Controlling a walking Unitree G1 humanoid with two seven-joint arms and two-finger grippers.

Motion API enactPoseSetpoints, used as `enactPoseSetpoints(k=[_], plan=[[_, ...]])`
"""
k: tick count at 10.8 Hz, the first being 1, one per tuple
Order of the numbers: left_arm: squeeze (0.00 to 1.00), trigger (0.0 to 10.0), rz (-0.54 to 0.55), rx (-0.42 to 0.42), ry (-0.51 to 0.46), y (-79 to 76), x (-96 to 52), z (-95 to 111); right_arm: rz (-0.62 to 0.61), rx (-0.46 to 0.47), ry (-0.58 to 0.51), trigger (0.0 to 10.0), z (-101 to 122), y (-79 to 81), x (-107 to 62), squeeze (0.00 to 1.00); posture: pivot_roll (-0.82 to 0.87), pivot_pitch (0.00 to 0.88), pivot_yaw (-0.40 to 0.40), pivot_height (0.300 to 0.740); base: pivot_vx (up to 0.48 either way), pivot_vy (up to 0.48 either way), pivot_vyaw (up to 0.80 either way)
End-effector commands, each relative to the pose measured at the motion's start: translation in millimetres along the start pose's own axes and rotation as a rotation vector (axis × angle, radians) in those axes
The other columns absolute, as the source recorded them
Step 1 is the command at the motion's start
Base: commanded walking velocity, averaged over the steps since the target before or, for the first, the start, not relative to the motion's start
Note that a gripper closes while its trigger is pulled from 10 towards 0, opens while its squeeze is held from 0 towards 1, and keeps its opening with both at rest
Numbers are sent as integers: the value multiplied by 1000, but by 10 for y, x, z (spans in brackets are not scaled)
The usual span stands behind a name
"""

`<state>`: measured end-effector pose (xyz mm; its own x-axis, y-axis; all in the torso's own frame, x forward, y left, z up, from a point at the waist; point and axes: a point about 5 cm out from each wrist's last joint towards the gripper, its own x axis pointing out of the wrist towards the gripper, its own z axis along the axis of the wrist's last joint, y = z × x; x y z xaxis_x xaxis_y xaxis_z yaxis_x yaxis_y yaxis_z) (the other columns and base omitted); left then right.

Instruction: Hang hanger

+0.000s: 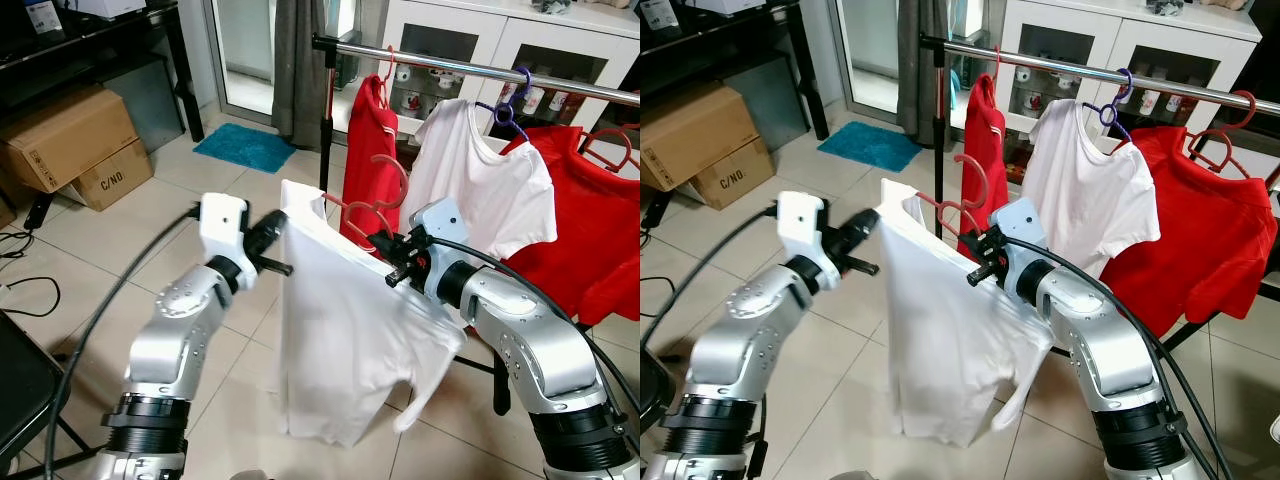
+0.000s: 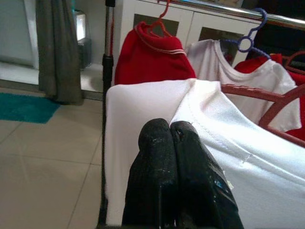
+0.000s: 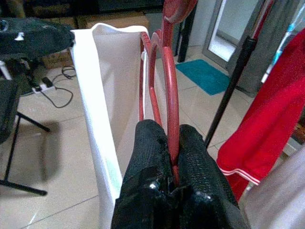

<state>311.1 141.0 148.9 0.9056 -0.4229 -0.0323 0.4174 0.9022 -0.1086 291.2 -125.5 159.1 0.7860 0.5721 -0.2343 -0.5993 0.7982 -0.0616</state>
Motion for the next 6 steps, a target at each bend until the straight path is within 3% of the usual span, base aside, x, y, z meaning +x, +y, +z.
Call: enactPoseSetpoints(k=[1,3,4,6], plan=[[0,0,17,20,-26,49,-21,74,-12,0,-41,0,69,-59,-32,0,60,0,5,740,0,0,0],[0,0,-27,20,-16,-45,-15,55,22,5,-72,0,122,-21,-26,0,57,0,8,740,0,0,0],[0,0,10,38,-23,-17,-12,59,38,10,-82,0,134,3,-29,0,58,0,7,740,0,0,0],[0,0,141,114,-95,214,-5,224,55,-16,-44,0,70,16,-46,0,60,0,8,740,0,0,0]])
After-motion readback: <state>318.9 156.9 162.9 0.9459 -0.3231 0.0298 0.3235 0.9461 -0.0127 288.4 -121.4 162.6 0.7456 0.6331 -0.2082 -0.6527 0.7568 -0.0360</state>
